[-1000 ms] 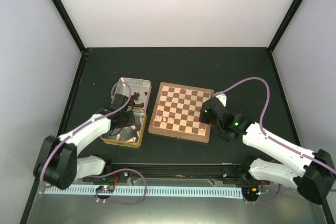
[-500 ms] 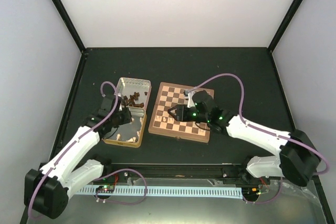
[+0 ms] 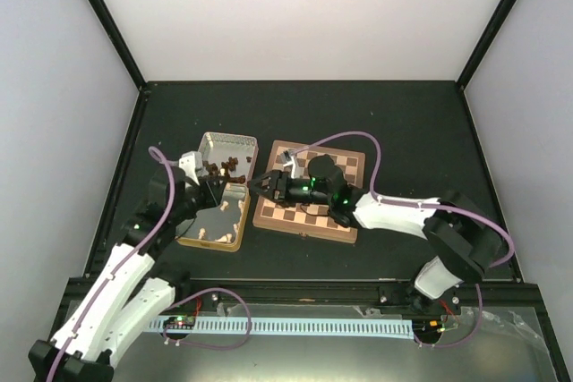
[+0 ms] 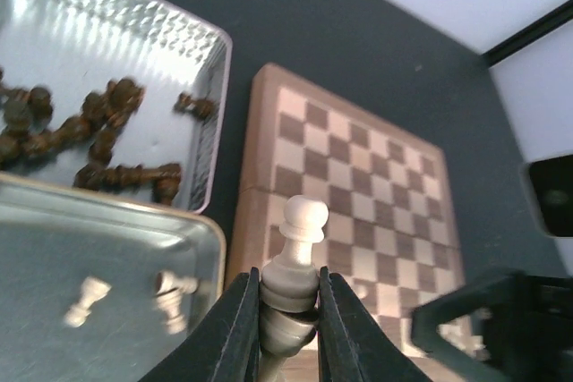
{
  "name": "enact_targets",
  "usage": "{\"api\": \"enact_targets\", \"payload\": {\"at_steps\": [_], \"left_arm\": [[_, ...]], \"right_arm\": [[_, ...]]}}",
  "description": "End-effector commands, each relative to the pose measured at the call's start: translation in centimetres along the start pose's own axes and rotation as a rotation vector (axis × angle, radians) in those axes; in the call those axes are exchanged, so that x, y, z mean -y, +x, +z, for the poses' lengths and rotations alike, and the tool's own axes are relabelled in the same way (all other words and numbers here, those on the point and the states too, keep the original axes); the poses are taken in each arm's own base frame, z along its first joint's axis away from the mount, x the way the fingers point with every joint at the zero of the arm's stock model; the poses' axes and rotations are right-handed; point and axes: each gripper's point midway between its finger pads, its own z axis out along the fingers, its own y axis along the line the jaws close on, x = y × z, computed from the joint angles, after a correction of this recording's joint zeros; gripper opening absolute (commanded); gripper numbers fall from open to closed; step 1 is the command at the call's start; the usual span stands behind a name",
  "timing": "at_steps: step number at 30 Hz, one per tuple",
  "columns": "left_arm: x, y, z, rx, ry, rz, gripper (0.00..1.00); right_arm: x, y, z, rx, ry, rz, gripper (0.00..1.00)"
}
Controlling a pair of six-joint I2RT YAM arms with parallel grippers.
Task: Set up the chess pieces on the board
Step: Pick up the chess piece from the storage box.
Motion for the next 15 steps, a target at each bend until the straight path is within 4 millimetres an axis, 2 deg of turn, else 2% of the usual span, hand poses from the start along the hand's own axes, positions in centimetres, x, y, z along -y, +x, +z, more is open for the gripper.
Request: {"api": "enact_targets", "payload": {"at_steps": [1,4,7,12,15], "left_arm": [[3.4,-2.6,-2.4,0.122,0.162,-0.001,0.04],[4.8,-3.7,-4.0,0.185,0.228,-0.005,0.05],[6.2,-4.6,-5.5,0.231,0.297,-0.008,0.05],[7.7,-5.3,-7.0,0.255,0.364,-0.012,0.05],[8.5,-5.6,-7.8,0.264,0.403,-0.019,0.06]], "right_arm": [[-6.1,-1.1,0.6,0.017,-0.249,0.094,0.68],[-7.5,-1.4,1.0,0.017,-0.315,0.151,0.72],[-8.1,-1.9,1.4,0.025,-0.365,0.227,0.76],[-10.4,-2.7,1.7,0.017,-0.466,0.272,0.79],[-10.9,-2.9,2.0,0.006,-0.485,0.289,0.79]]}}
